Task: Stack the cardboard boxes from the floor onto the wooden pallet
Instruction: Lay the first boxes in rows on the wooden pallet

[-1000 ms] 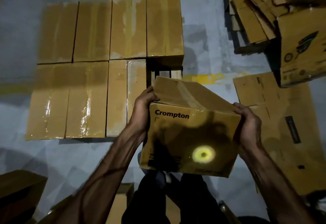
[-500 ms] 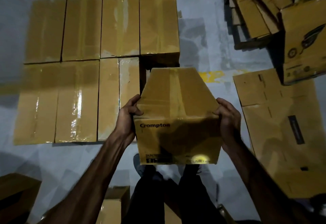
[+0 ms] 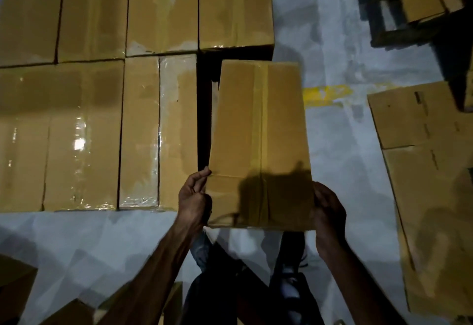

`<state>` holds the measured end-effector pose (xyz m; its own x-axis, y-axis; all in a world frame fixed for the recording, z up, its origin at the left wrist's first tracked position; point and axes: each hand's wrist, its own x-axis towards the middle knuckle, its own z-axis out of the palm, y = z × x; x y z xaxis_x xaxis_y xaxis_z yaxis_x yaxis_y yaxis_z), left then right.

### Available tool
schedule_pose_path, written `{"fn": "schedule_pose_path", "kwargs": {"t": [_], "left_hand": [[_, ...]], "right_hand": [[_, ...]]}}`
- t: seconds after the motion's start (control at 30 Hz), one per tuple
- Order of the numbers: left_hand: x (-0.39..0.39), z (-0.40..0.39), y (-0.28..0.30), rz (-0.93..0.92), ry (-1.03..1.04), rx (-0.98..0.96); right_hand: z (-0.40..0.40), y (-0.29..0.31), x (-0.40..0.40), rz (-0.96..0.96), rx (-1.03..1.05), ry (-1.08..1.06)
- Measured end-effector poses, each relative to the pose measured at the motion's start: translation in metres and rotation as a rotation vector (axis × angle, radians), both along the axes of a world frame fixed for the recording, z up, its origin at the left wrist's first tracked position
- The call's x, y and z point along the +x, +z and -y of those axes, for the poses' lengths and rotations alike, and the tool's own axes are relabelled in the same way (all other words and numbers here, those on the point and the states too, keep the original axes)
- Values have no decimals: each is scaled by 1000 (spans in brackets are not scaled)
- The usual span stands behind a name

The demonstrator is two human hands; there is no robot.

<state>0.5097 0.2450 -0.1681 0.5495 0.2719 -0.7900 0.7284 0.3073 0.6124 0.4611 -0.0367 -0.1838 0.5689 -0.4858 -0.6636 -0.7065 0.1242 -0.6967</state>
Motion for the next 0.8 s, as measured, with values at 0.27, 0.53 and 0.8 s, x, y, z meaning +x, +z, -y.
{"fn": "schedule_pose_path", "kwargs": {"t": [0.27,0.53,0.8], "left_hand": [[-10,9,-66,-71,-112,226],[36,14,-106,-5,-493,362],[105,9,-122,83,-541,416]], "right_hand": [[4,-83,0,-136,164,45],[4,-114,66,-67,200,261],[0,-126,137,43,138,397]]}}
